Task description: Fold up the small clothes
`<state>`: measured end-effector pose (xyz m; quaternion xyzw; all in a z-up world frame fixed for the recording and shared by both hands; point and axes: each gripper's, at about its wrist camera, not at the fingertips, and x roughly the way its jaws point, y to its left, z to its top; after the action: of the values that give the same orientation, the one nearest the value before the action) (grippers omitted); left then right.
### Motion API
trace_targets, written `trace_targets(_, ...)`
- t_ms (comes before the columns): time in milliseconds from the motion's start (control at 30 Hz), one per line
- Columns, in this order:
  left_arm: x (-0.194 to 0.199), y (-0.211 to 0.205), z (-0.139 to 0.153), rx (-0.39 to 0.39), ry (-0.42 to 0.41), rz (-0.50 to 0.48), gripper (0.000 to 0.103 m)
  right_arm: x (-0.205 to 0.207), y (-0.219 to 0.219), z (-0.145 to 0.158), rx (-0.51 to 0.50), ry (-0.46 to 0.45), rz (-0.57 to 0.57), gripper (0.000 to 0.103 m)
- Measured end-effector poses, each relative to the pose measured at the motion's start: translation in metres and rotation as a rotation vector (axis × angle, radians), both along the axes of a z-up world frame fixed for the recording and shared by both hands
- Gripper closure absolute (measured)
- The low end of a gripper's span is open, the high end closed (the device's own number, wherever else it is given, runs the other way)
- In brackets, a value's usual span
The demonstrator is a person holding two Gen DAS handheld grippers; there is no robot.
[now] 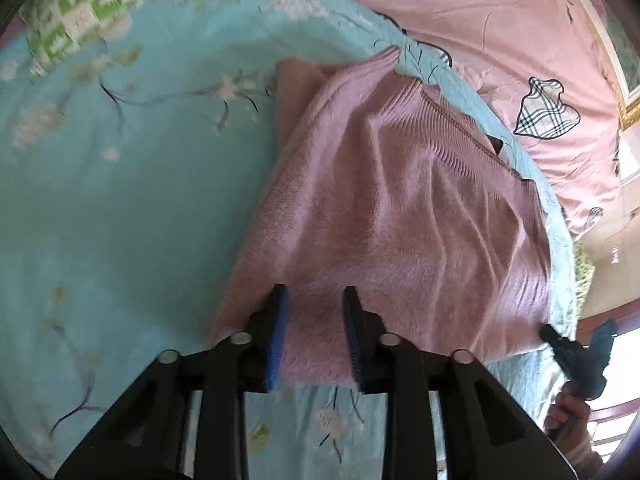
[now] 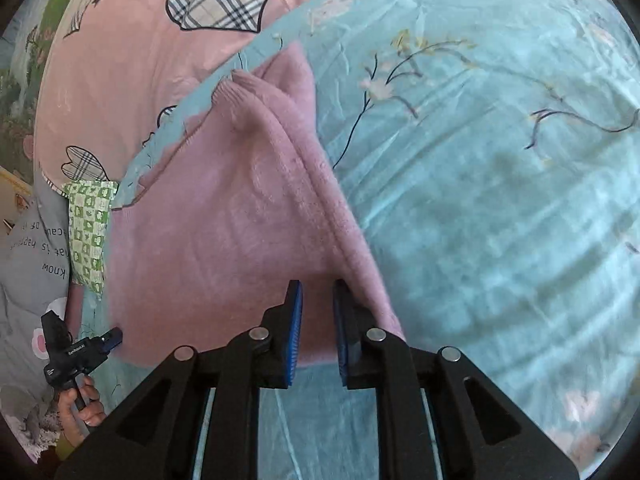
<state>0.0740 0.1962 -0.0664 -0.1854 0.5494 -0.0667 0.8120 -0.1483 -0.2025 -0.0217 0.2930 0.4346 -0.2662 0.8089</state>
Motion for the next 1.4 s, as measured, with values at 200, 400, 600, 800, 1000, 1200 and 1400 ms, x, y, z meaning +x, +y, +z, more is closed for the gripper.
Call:
trace_targets(200, -0.037, 0.005, 0.012, -0.082, 0.013, 0.082, 0.051, 0.006, 0.025, 0.023, -0.021, -0.026, 0.07, 0.072)
trace_targets(400, -0.059, -0.003, -0.006, -0.143, 0.069, 0.131, 0.049, 0.015, 0.055, 0.028, -0.009, -0.035, 0.166, 0.065)
trace_targets(600, -0.062, -0.008, -0.025, -0.199, 0.102, 0.179, 0.049, 0.032, 0.077, 0.024, 0.01, -0.016, 0.244, 0.06)
trace_targets(800, -0.042, -0.006, -0.038, -0.246, 0.087, 0.224, 0.046, 0.038, 0.086, 0.021, 0.02, -0.005, 0.262, 0.059)
trace_targets(1000, -0.021, 0.004, -0.046, -0.341, 0.055, 0.271, 0.038, 0.049, 0.09, 0.019, 0.017, 0.019, 0.228, 0.059)
trace_targets(1200, -0.001, 0.001, -0.043, -0.29, 0.025, 0.245, 0.055, 0.047, 0.088, 0.025, 0.02, -0.028, 0.15, 0.059)
trace_targets(1400, 0.013, -0.017, -0.022, -0.178, -0.014, 0.245, 0.086, 0.04, 0.075, 0.026, 0.025, -0.012, 0.188, 0.059)
